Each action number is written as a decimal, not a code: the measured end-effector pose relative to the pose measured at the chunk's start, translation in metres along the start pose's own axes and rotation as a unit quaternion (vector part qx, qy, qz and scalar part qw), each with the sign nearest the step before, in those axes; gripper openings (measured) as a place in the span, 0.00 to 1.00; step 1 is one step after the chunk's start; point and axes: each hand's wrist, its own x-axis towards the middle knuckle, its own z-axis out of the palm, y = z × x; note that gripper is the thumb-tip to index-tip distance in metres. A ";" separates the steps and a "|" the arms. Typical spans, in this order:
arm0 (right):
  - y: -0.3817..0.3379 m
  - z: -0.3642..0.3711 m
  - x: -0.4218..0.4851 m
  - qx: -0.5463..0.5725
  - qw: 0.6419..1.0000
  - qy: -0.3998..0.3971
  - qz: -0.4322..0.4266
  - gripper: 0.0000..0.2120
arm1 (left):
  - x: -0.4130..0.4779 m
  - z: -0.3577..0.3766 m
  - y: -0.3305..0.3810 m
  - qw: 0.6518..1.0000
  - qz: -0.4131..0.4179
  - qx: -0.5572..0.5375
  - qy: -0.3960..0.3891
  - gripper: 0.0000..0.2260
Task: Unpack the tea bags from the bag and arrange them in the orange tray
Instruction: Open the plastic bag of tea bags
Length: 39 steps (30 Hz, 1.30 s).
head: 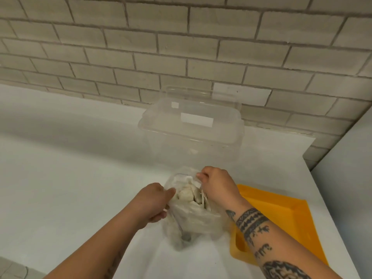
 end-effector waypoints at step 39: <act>0.002 0.010 0.006 0.036 0.999 -0.006 -0.005 0.13 | 0.014 -0.004 -0.036 0.987 0.040 -0.145 0.056 0.20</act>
